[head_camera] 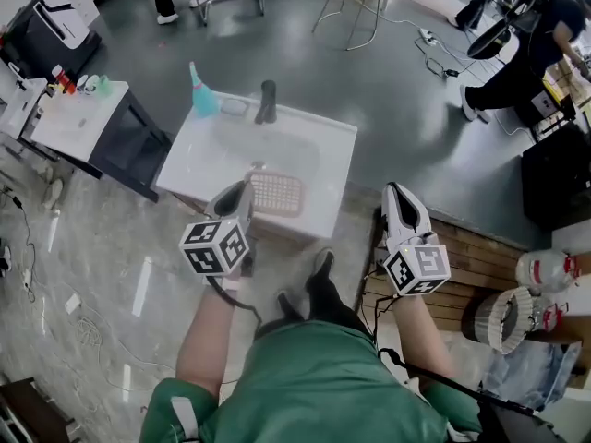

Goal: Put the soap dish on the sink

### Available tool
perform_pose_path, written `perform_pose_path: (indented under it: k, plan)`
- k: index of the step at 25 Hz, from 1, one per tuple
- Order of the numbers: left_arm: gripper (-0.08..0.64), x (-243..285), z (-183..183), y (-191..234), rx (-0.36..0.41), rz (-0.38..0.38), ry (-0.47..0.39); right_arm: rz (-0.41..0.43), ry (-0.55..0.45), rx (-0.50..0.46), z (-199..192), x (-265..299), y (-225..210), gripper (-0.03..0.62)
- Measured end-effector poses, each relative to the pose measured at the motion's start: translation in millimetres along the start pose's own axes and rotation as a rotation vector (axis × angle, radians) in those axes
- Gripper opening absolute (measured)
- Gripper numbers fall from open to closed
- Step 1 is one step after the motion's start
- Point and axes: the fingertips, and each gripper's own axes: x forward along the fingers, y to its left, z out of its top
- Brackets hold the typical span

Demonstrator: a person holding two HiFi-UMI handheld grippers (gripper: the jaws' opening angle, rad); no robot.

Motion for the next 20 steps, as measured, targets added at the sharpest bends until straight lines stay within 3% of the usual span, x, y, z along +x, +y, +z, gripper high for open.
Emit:
perform_pose_path:
  k: [20]
  plan:
    - [0.038, 159, 43, 10, 0.017, 0.059, 0.046, 0.09, 0.049, 0.043, 1, 156, -96, 0.002]
